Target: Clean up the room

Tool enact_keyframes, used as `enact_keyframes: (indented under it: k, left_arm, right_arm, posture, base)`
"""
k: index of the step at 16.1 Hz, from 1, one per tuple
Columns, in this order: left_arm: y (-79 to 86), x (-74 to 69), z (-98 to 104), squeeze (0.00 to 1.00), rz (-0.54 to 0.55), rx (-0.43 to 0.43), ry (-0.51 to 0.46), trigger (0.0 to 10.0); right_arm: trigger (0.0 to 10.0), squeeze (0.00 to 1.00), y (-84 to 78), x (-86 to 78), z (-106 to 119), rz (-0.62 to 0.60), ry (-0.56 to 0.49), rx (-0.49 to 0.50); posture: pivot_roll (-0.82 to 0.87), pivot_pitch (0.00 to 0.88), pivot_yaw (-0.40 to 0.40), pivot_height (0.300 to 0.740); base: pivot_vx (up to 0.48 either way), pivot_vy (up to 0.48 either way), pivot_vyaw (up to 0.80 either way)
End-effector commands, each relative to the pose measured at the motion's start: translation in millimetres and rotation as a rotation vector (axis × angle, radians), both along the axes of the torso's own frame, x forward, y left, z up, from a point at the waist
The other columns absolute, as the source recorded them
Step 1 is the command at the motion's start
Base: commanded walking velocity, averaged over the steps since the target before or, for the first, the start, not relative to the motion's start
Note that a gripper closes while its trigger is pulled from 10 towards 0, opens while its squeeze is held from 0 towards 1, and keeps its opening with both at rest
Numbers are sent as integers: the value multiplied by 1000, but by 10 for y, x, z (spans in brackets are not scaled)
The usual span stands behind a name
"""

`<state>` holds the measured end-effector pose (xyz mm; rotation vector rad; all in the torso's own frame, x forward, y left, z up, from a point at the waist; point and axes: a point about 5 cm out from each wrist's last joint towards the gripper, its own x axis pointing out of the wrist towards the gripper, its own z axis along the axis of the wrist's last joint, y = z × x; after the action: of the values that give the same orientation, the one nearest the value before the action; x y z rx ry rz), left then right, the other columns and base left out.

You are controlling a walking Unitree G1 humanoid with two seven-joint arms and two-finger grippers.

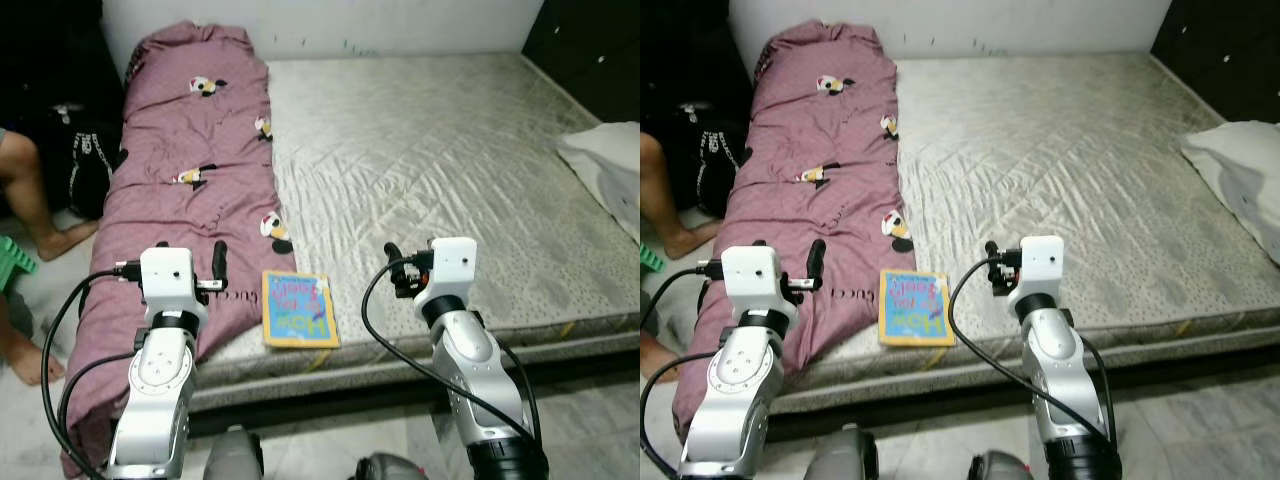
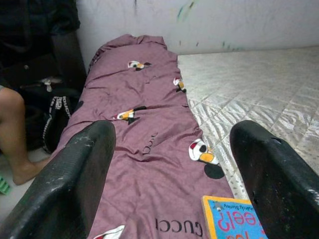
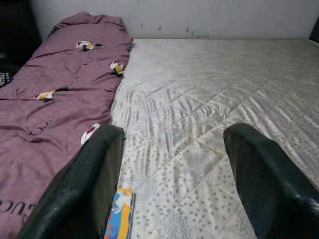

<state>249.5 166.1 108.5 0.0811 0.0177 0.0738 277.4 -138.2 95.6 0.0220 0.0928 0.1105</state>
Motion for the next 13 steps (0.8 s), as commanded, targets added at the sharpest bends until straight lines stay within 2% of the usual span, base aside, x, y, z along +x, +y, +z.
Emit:
enact_keyframes:
  k: [1,10,13]
  left_arm:
    - [4,-2,-14,0,-3,15,7,10000]
    - [1,-16,-21,0,-2,13,14,10000]
    - [1,-18,-25,0,0,11,16,10000]
  right_arm:
    - [10000,0,-24,7,24,-9,-11,7]
    - [10000,0,7,-3,26,28,-17,-4]
    - [10000,0,9,-7,22,32,-15,-5]
  posture:
    - [22,41,-33,670]
    - [22,43,-39,670]
    - [21,44,-40,640]
  base:
    - [0,0,0]
    - [0,0,0]
    - [0,0,0]
